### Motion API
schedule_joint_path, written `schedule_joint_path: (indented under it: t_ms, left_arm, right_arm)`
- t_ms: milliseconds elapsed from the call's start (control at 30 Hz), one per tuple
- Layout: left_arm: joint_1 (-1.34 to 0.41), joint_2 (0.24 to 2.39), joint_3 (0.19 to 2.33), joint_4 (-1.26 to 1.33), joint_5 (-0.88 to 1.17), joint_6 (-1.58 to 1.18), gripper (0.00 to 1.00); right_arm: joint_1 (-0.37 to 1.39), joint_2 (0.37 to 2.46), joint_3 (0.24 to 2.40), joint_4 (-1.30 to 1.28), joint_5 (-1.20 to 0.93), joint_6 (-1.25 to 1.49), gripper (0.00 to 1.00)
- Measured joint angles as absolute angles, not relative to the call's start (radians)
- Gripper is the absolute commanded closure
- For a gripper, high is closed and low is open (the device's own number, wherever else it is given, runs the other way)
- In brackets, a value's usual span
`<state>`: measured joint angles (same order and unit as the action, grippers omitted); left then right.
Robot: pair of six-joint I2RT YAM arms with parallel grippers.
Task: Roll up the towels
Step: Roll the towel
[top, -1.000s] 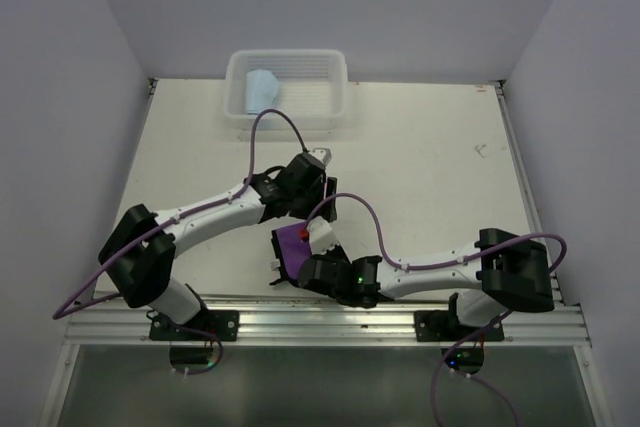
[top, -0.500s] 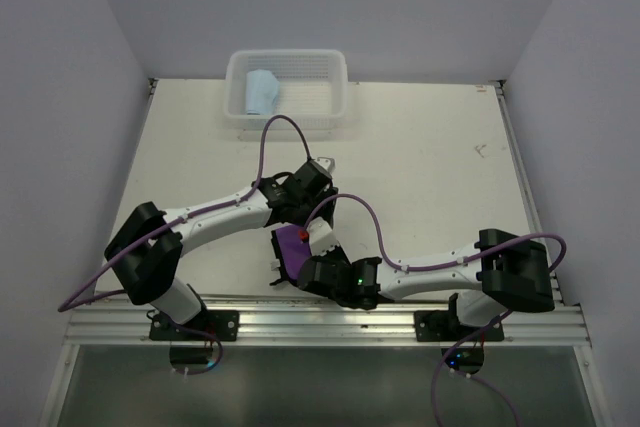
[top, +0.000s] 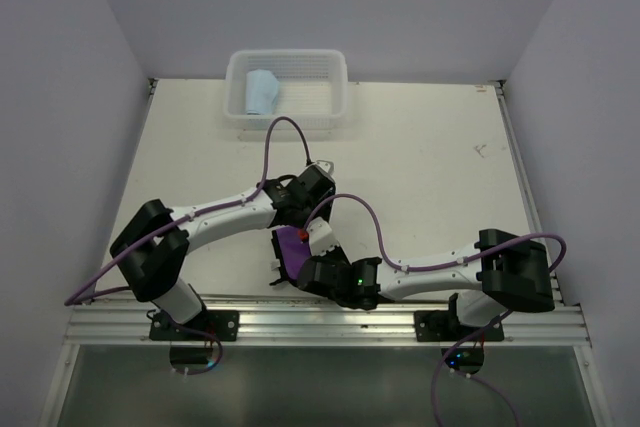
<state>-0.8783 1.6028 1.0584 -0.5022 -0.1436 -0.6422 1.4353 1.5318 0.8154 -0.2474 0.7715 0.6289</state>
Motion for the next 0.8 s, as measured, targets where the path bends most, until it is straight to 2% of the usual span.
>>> schedule_joint_path:
  t_ms: [333, 667, 800]
  left_arm:
    - [-0.881, 1.605, 1.053, -0.501, -0.17, -0.643, 0.59]
    - [-0.885, 1.604, 1.002, -0.495, -0.194, -0.643, 0.64]
    - [-0.885, 1.604, 0.986, -0.492, -0.196, -0.644, 0.7]
  right_arm:
    - [1.442, 1.532, 0.815, -0.248, 0.773, 0.631, 1.0]
    - [1.448, 1.546, 0.815, -0.253, 0.778, 0.64, 1.0]
    - [1.449, 1.554, 0.819, -0.261, 0.785, 0.644, 1.0]
